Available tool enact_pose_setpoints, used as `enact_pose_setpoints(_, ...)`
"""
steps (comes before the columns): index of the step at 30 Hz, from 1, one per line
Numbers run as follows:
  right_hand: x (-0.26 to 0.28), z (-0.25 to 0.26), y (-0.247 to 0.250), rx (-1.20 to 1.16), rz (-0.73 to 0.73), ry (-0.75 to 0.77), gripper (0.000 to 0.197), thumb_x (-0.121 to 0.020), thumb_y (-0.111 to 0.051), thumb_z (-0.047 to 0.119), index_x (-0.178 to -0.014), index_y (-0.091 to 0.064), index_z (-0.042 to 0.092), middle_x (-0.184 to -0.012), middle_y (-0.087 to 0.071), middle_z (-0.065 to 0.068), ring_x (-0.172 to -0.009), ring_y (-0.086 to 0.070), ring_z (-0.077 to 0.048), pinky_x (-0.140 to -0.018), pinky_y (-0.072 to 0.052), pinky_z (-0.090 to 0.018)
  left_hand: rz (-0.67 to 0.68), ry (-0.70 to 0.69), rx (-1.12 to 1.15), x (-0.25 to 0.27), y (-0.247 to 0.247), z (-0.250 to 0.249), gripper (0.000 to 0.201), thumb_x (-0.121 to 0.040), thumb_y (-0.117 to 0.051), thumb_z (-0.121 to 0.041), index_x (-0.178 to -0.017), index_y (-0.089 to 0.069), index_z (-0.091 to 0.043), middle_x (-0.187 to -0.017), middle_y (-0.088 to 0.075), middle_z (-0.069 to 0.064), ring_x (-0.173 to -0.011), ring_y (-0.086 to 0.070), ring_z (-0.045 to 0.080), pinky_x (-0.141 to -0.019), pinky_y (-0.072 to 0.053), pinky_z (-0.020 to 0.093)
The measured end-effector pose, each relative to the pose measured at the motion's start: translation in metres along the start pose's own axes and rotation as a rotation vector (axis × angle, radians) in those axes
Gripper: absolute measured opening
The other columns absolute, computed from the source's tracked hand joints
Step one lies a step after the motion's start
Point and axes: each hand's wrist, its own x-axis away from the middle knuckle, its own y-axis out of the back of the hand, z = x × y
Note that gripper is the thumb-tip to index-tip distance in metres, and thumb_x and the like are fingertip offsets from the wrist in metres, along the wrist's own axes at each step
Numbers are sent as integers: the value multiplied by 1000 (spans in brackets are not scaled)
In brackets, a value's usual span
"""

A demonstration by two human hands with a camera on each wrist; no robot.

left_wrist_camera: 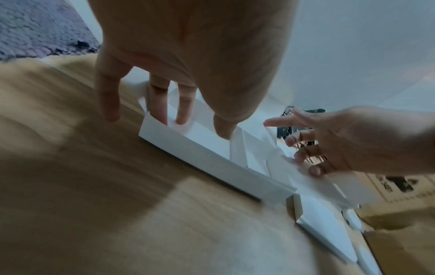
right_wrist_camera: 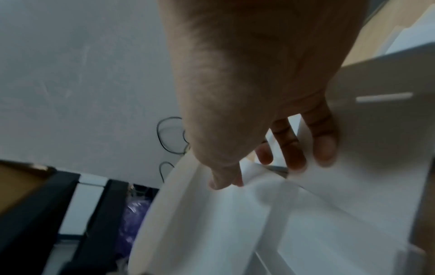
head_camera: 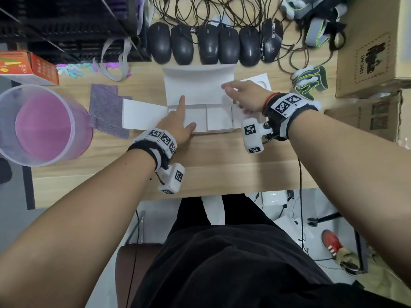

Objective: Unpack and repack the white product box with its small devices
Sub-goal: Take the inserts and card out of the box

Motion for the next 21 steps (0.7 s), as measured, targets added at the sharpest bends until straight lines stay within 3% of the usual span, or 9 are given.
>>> enact_pose_setpoints(2, 10, -1, 16, -40, -62, 55, 39, -101, -46, 45, -137, -56, 32, -94, -58, 1, -70, -57, -15, -59, -54, -27, 25, 23, -18, -6, 0, 0, 85, -97, -47, -48, -155, 13, -32, -161, -22, 14, -135, -44, 37, -105, -39, 45)
enact_pose_setpoints(5, 29, -14, 43, -154, -186, 103, 25, -99, -55, 32, -117, -69, 23, -80, -57, 2, -57, -53, -12, -54, -50, -27, 41, 44, -55, -11, 1, -1, 88, -94, -50, -51, -156, 9, -32, -163, -15, 11, -139, -38, 37, -107, -37, 46)
enact_pose_setpoints(9, 45, -65, 56, -138, -429, -72, 16, -88, -60, 26, -93, -70, 16, -77, -65, -5, -57, -57, -20, -61, -55, -37, 38, 48, -56, -10, 0, -3, 89, -94, -52, -49, -156, 9, -30, -163, -14, 10, -139, -38, 37, -108, -37, 47)
enact_pose_setpoints(11, 51, -89, 47, 11, -405, -207, 16, -87, -65, 22, -100, -68, 14, -91, -67, -8, -74, -64, -25, -70, -54, -34, 34, 44, -46, -9, -2, -2, 90, -93, -54, -47, -156, 9, -30, -163, -14, 10, -138, -40, 37, -107, -38, 47)
enact_pose_setpoints(13, 53, -106, 31, 133, -307, -295, 41, -80, -78, 26, -117, -62, 15, -116, -60, -12, -104, -60, -30, -85, -46, -30, 34, 44, -47, -9, -4, 0, 92, -93, -54, -47, -156, 11, -31, -163, -14, 11, -138, -40, 37, -107, -38, 47)
enact_pose_setpoints(15, 55, -111, 13, 238, -260, -352, 70, -70, -86, 36, -129, -52, 21, -135, -44, -15, -124, -45, -35, -102, -40, -38, 35, 45, -46, -9, -5, 0, 92, -93, -54, -47, -155, 12, -31, -164, -13, 12, -139, -39, 37, -107, -38, 47)
enact_pose_setpoints(16, 53, -114, 4, 280, -275, -371, 78, -66, -88, 38, -131, -47, 24, -137, -39, -14, -128, -39, -36, -105, -38, -43, 34, 46, -44, -8, -5, 0, 92, -93, -54, -47, -155, 12, -31, -163, -13, 12, -138, -40, 37, -106, -38, 46)
enact_pose_setpoints(19, 49, -116, -16, 349, -367, -383, 84, -58, -86, 30, -127, -37, 28, -133, -36, -7, -123, -37, -34, -93, -43, -48, 25, 51, -49, -7, -5, 0, 91, -94, -53, -47, -155, 11, -32, -162, -15, 12, -137, -40, 37, -103, -39, 47)
enact_pose_setpoints(21, 45, -118, -21, 335, -414, -365, 76, -65, -78, 17, -127, -35, 27, -132, -37, -6, -121, -39, -35, -89, -44, -48, 24, 49, -43, -6, -6, -1, 91, -93, -54, -46, -155, 11, -32, -162, -15, 12, -137, -40, 37, -102, -40, 47)
